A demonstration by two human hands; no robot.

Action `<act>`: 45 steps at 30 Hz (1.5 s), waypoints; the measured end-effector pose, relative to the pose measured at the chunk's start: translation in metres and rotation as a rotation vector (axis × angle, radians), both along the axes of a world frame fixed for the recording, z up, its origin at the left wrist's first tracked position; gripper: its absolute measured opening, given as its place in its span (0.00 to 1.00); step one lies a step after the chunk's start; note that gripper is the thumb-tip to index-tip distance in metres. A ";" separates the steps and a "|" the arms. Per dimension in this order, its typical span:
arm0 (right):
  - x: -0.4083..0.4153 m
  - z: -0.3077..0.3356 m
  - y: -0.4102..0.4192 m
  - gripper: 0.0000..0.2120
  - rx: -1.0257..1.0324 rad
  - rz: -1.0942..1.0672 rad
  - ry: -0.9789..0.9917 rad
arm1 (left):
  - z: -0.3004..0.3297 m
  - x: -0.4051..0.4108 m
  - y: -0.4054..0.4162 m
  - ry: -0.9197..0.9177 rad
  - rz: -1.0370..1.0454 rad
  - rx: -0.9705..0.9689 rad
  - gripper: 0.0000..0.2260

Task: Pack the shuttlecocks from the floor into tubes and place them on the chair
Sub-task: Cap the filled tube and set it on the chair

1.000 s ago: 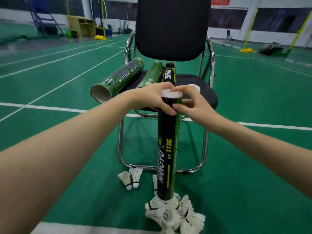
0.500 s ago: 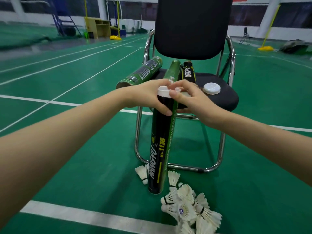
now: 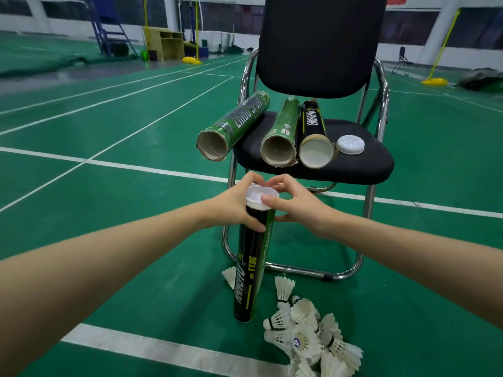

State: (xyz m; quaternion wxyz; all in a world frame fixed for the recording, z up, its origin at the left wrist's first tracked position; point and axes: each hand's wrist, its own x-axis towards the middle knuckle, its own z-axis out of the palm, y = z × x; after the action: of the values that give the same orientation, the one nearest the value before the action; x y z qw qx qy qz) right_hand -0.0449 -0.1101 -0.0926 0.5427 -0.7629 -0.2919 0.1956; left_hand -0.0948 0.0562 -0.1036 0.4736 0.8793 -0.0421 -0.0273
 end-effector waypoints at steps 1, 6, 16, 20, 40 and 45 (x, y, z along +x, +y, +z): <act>0.001 -0.002 0.000 0.17 0.000 -0.006 0.005 | -0.001 0.000 -0.001 0.022 0.000 -0.028 0.34; 0.007 -0.007 -0.003 0.21 0.005 -0.010 0.044 | 0.012 0.002 0.008 0.289 -0.090 -0.174 0.35; 0.011 -0.011 -0.002 0.19 0.018 0.091 0.175 | 0.014 0.005 0.016 0.421 -0.109 -0.369 0.33; 0.013 -0.010 0.001 0.19 0.005 0.090 0.180 | 0.015 0.006 0.015 0.420 -0.096 -0.413 0.33; 0.017 -0.008 0.000 0.22 -0.036 0.075 0.058 | 0.012 0.013 0.009 0.390 -0.063 -0.377 0.26; 0.016 -0.007 0.000 0.24 -0.042 0.087 0.023 | 0.013 0.009 0.009 0.379 -0.051 -0.361 0.26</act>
State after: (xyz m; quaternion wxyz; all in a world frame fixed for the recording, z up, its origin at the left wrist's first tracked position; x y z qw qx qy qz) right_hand -0.0289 -0.1099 -0.0994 0.5208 -0.7585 -0.3143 0.2339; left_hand -0.0854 0.0653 -0.0911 0.6213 0.7584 0.0208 -0.1957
